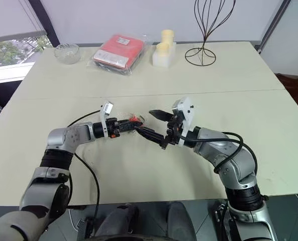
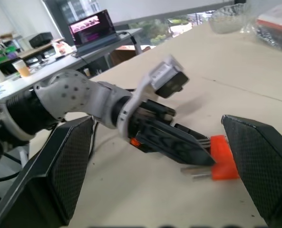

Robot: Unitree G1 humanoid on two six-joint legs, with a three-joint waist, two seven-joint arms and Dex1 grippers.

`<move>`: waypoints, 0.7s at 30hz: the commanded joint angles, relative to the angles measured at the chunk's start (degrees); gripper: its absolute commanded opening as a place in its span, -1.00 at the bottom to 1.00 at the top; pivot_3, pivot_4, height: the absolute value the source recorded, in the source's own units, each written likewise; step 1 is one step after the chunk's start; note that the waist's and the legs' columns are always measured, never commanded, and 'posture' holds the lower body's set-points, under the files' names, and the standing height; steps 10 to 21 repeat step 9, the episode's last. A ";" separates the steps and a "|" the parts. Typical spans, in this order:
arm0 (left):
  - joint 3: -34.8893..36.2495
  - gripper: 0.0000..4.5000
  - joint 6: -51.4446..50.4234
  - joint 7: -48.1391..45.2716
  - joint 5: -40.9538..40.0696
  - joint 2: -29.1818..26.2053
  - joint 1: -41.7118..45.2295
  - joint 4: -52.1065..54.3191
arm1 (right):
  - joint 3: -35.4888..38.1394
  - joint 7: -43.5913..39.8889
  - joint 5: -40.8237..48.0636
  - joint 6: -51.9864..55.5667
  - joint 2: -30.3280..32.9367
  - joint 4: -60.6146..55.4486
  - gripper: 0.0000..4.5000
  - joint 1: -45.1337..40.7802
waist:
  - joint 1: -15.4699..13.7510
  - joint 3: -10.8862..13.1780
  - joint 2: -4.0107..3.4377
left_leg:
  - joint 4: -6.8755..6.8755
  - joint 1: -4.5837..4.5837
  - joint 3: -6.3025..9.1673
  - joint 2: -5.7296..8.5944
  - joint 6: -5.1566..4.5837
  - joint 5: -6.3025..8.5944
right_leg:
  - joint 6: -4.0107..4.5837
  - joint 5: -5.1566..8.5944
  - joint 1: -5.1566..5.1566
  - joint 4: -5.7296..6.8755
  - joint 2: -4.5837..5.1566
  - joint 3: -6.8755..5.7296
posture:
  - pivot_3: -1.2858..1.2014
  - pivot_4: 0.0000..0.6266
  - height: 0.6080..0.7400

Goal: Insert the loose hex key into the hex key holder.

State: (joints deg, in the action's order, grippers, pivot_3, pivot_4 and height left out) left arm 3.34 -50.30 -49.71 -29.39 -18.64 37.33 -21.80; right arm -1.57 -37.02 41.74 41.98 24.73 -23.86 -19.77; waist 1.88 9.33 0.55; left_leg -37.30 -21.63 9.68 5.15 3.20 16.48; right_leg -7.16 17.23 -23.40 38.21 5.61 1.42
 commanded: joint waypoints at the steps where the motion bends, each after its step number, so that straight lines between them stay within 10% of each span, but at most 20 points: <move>1: -2.06 0.98 7.50 5.73 7.65 -3.44 -3.82 2.09 | 1.07 0.04 0.07 -1.07 -0.02 -0.82 1.00 -0.09 | 0.31 -0.03 0.02 | 0.04 0.09 -0.02 -0.01 0.00 0.00 | 0.00 0.00 0.05 0.00 0.00 0.02 | 0.03 -0.52 1.00; 21: 2.77 0.98 17.42 11.46 9.17 -8.60 -9.09 14.23 | 2.97 1.81 -1.03 -2.21 0.33 -1.11 1.00 2.91 | 0.53 -0.07 -0.02 | 0.22 0.19 -0.07 -0.09 0.01 0.01 | 0.06 -0.03 -0.04 -0.01 0.00 0.05 | 0.03 -0.52 1.00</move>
